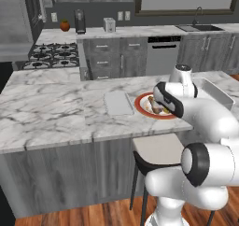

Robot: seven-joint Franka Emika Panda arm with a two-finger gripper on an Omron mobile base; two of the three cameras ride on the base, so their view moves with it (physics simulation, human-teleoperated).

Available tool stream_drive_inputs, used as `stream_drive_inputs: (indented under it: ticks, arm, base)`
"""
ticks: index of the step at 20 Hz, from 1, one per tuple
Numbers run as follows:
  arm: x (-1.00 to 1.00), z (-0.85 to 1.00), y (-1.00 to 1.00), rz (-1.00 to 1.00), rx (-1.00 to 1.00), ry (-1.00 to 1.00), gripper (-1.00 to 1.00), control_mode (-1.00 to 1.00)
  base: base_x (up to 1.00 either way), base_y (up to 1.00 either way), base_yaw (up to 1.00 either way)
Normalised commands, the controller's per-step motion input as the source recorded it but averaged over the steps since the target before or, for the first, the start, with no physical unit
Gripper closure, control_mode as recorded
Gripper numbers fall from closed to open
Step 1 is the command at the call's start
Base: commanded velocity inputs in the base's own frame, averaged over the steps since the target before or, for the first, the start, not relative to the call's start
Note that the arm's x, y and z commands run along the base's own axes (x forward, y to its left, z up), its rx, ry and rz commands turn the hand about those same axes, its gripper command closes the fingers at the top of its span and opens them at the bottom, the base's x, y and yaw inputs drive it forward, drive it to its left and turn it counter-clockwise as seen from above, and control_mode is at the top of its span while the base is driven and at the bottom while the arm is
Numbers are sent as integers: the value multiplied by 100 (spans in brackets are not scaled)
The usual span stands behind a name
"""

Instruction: Place one cooked food and one vegetable from the large plate to each tupperware container.

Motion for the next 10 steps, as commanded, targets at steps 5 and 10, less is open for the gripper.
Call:
stream_drive_inputs:
  ticks: [5,10]
  arm:
    - [29,-23,0,-7,0,-18,-100,-100]
    - [37,-23,-11,-3,0,-6,-100,-100]
  base:
    - [0,0,0]
    - [0,0,0]
